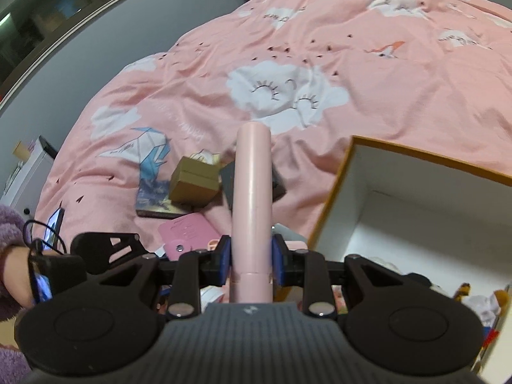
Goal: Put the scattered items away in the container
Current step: 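Grasp the white floral bottle with the left gripper while the right carries the pink tube, then carry the white bottle over the box with the left gripper while the right lowers the pink tube in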
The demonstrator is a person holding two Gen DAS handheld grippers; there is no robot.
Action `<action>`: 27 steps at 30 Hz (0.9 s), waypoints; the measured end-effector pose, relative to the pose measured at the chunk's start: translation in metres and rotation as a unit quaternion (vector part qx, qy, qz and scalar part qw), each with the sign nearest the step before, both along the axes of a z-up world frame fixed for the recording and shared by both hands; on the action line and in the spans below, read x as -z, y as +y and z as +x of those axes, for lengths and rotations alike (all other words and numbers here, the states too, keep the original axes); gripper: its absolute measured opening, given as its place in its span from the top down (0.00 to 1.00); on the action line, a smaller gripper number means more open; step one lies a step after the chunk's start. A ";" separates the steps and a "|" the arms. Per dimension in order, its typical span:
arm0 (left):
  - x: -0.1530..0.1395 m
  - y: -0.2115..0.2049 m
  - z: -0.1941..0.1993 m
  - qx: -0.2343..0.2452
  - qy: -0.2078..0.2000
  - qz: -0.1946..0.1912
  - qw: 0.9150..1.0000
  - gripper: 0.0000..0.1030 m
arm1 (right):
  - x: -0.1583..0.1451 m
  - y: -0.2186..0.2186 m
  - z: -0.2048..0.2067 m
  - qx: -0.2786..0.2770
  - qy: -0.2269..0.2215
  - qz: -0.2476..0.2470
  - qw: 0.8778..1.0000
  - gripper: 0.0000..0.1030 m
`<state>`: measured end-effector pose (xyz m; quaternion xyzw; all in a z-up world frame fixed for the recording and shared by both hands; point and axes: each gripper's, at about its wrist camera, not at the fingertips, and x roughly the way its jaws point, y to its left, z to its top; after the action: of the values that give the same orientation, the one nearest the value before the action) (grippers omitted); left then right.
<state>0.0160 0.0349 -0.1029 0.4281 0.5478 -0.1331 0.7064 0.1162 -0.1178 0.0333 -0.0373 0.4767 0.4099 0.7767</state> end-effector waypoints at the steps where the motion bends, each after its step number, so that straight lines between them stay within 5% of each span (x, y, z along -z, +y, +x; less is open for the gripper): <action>1: 0.002 -0.001 0.001 0.004 -0.005 0.001 1.000 0.57 | 0.000 -0.002 0.000 0.003 0.000 0.000 1.000 0.71; 10: -0.005 0.002 0.005 -0.031 -0.041 -0.037 0.998 0.71 | -0.002 -0.025 0.002 0.034 -0.003 -0.001 0.999 0.71; 14: -0.026 0.007 0.006 -0.075 -0.059 -0.083 0.992 0.79 | -0.008 -0.041 0.005 0.053 -0.006 0.005 0.999 0.71; 18: -0.050 0.011 0.006 -0.123 -0.065 -0.147 0.979 0.82 | -0.013 -0.062 0.008 0.081 -0.013 0.007 0.997 0.71; 27: -0.112 0.008 0.000 -0.190 -0.113 -0.286 0.932 0.87 | -0.026 -0.114 0.010 0.144 -0.043 -0.001 0.989 0.71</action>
<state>0.0161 0.0433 0.0092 0.1083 0.4742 -0.0980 0.8682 0.1258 -0.2318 0.0597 0.0130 0.4438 0.2912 0.8474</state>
